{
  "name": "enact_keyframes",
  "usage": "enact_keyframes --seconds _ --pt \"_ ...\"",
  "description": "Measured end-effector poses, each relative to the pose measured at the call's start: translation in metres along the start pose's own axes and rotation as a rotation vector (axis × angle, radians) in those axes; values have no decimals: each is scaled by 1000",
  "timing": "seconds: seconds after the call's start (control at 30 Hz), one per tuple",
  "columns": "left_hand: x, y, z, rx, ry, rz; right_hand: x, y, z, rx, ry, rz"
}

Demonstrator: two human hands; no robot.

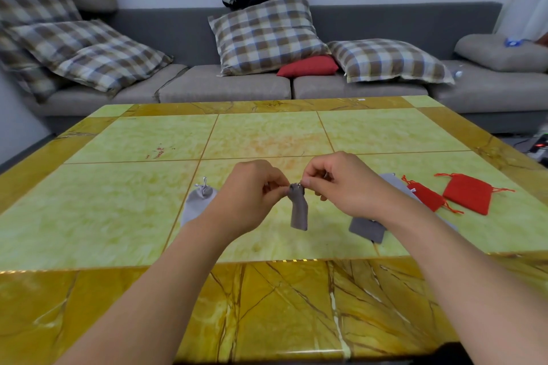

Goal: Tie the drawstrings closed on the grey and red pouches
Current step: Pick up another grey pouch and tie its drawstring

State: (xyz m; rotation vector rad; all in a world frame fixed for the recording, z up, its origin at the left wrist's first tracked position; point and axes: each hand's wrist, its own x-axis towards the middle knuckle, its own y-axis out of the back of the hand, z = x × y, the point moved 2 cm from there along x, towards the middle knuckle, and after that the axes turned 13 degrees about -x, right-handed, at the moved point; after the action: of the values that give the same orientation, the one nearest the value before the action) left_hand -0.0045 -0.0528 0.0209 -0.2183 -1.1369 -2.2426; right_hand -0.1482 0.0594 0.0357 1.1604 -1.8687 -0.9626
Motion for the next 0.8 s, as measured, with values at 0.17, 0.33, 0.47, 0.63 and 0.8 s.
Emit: enact_keyframes --seconds 0.17,0.33,0.47,0.63,0.8 --pt "-3 -2 1 -130 53 0 0 0 2 38 16 -21" --pt "-2 -6 5 -476 221 -23 1 0 1 -1 45 -23" --pt "-3 -4 13 -726 214 -5 1 0 -1 -16 69 -12" --pt "-2 -1 12 -811 199 -33 -1 3 -2 19 56 10" --pt "-1 2 8 -849 192 -34 -1 4 2 56 19 10"
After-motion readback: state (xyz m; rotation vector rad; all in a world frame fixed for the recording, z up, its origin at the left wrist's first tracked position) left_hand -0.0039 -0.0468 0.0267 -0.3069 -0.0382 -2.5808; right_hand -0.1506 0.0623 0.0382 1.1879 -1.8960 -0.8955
